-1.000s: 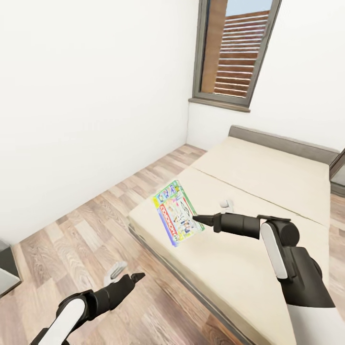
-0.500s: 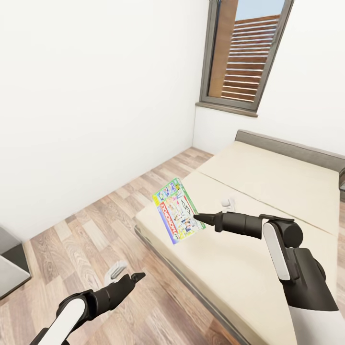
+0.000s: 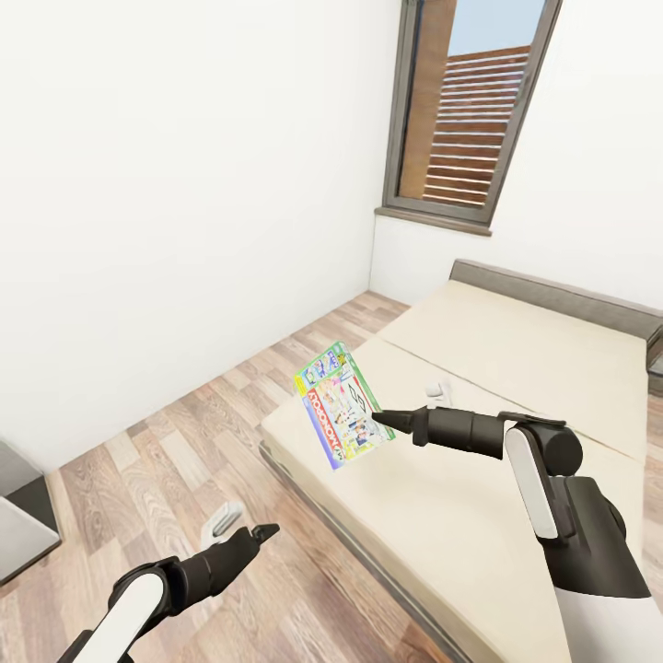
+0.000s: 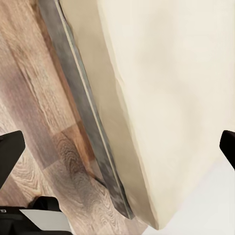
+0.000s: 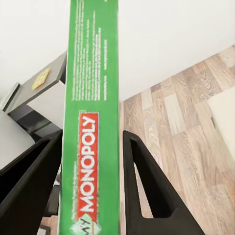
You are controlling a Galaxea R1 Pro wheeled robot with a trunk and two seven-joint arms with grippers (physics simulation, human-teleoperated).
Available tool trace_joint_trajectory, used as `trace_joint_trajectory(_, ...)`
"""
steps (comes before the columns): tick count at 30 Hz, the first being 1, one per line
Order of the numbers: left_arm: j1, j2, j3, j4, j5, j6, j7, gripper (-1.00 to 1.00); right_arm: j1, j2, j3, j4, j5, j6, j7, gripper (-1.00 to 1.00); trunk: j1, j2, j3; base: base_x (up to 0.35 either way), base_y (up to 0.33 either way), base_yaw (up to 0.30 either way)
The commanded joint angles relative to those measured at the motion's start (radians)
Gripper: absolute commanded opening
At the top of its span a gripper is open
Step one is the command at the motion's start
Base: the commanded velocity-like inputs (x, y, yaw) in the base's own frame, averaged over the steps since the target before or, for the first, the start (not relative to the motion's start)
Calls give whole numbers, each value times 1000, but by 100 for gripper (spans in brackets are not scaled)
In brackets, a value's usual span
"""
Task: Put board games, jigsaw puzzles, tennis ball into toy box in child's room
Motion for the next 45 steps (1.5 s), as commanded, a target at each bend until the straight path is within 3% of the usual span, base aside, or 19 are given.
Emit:
trace_joint_trajectory(1,-1,1,-1,-1,10,-1,10,100,-1,0,-1,0,5,3,7,-100,-4,7,4,0,0,0)
trace_joint_trajectory(38,-1,1,-1,7,9,-1,9,100,4,-2,1,0,4,3,9,-100,-146,266,180,0,0,0)
trace_joint_trajectory(41,-1,1,-1,7,9,-1,9,100,4,-30,-2,0,1,3,14,-100,-157,287,191,0,0,5)
trace_joint_trajectory(45,-1,1,-1,7,9,-1,9,100,5,-65,-4,0,-3,3,70,-100,-173,315,205,0,0,155)
